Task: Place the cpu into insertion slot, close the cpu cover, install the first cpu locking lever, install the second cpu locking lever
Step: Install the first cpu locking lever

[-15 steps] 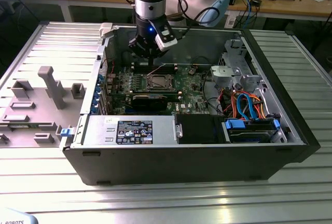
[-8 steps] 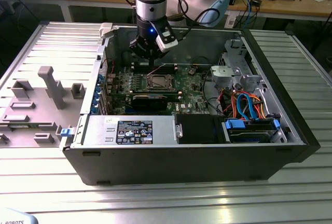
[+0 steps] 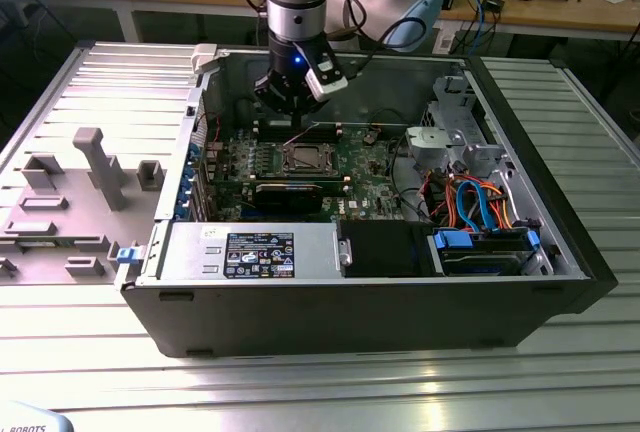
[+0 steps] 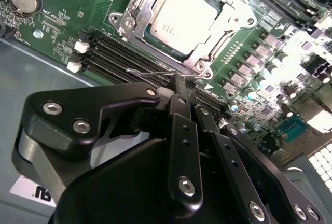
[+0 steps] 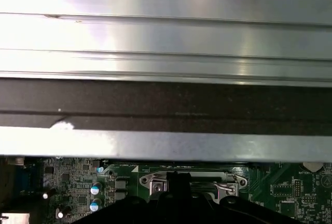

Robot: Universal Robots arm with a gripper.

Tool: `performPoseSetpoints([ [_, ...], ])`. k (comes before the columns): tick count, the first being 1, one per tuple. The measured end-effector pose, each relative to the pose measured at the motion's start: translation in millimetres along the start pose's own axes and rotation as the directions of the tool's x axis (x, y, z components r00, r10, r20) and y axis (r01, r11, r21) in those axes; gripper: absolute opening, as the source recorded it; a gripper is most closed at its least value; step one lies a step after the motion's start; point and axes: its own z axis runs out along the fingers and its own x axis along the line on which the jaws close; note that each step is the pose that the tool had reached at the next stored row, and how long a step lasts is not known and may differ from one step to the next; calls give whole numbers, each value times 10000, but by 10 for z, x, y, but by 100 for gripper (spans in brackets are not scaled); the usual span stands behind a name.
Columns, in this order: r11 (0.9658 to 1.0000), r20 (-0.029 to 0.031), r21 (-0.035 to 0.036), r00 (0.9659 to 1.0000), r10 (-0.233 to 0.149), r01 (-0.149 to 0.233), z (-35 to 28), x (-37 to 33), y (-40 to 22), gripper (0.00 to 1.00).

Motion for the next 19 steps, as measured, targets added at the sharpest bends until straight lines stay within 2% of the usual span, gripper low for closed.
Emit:
performPoseSetpoints([
  [5,10000,-2,25,10000,-17,17,23,-30,22,11],
  [19,10000,-2,37,10000,-18,18,43,-135,29,11],
])
